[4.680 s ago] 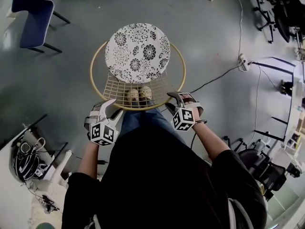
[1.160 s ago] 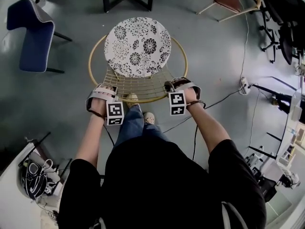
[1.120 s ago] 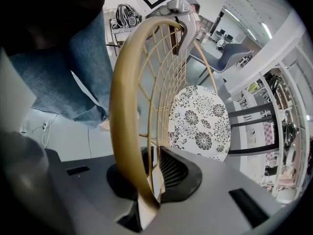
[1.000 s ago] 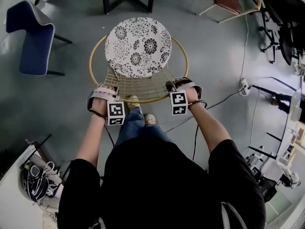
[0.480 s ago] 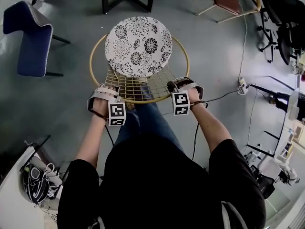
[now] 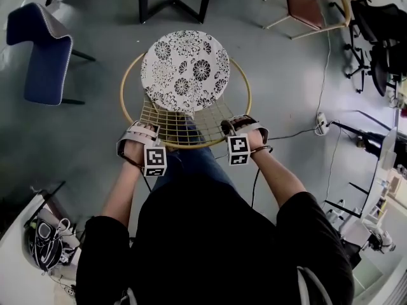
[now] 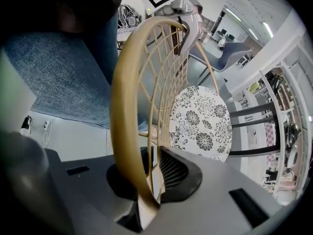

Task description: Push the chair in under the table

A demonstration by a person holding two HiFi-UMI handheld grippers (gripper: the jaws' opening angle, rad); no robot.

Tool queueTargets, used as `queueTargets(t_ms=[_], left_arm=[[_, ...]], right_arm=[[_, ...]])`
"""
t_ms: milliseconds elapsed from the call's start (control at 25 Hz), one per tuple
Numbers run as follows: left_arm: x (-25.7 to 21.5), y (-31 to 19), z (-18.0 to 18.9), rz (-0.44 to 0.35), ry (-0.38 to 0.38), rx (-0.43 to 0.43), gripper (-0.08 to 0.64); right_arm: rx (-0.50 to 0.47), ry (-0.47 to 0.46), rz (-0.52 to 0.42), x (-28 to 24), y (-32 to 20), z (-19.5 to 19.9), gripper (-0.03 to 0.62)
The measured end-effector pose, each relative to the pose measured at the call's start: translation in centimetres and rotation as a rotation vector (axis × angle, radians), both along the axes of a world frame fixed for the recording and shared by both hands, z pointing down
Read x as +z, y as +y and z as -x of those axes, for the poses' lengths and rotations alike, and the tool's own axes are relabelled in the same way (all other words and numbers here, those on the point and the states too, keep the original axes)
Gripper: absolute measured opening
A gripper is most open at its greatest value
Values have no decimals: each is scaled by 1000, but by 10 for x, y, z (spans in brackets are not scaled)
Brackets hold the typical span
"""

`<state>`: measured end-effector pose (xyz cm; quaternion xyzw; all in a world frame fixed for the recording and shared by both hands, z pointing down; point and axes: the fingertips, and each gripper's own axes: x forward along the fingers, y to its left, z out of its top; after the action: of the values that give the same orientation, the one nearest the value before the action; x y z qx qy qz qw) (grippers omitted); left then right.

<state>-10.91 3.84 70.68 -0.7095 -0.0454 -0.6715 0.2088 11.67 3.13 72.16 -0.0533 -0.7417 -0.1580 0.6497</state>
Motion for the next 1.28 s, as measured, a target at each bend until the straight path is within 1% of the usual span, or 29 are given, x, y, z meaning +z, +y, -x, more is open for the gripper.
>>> queueTargets(t_ms=[240,640,960,1040,1280], left_arm=[[2,-8,0,-12,-2,-14,37],[-3,-11,4,4,10,-15,36],[-11,34,-5,101,41,-3,35],[-12,38,-3,114,44,-1,35],[-11,5,6,76,37,-15,35]], right_arm=[[9,3,-9,0,-9,0,48],[5,20,21,-9,-9,4,46],[30,56,120,-26,40,-5,48],[35,60,131,-29,44,-3,48],[29,52,99,-28,7,7,48]])
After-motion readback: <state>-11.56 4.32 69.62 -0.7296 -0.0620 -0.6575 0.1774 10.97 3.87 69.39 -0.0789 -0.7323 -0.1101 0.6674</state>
